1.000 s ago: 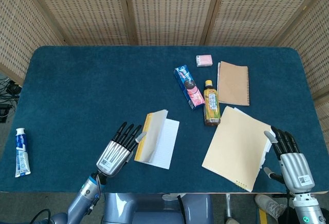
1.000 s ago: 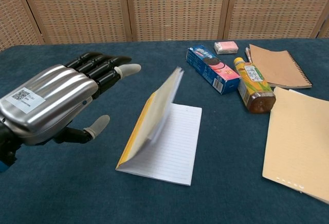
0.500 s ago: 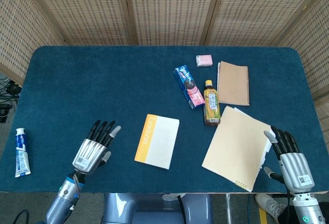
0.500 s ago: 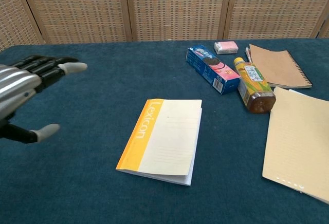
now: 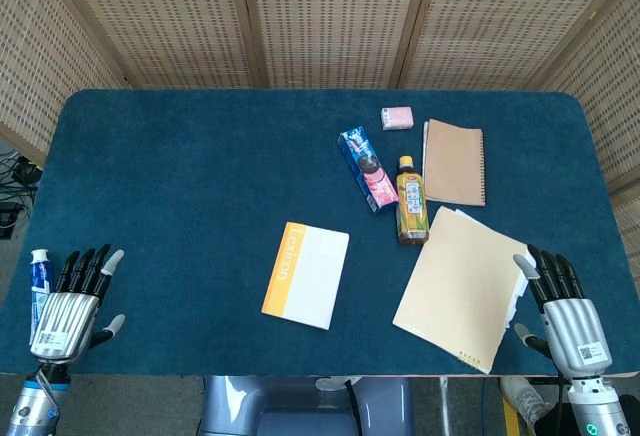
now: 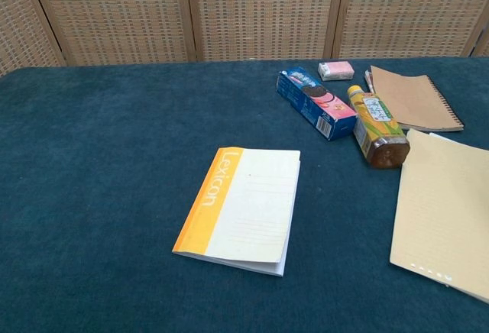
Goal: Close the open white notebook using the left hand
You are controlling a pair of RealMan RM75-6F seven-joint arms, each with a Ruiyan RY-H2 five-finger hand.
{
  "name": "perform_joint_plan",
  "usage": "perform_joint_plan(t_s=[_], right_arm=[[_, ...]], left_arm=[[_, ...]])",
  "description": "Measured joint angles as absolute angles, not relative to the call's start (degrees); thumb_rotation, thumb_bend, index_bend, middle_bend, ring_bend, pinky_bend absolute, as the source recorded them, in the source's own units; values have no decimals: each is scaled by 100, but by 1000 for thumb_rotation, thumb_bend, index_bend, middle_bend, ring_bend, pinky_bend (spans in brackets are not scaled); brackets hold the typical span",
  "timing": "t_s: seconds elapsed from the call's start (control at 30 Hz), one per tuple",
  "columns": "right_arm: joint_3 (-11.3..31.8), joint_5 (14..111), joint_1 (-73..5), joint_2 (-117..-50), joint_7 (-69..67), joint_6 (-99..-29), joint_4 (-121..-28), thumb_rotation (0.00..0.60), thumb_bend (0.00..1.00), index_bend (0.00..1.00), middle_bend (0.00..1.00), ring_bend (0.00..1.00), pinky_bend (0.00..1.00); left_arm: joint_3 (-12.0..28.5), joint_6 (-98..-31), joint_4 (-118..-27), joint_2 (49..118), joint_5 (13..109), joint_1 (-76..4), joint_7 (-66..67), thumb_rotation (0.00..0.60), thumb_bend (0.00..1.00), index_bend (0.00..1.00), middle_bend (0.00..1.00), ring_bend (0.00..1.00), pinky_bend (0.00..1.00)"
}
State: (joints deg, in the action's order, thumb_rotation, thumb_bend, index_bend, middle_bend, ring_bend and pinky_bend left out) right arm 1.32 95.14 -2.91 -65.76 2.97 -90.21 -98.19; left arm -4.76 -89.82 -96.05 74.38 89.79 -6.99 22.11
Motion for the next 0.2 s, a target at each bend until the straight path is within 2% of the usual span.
perform_joint_plan(t_s=[0.2], right_arm=[[128,9504,-310,-6595,328,-8965,-9813,600,89,23,0,0,0]], left_arm=[[-373,-9226,-9506,7271,9002,-519,1862,600,15,0,0,0,0]])
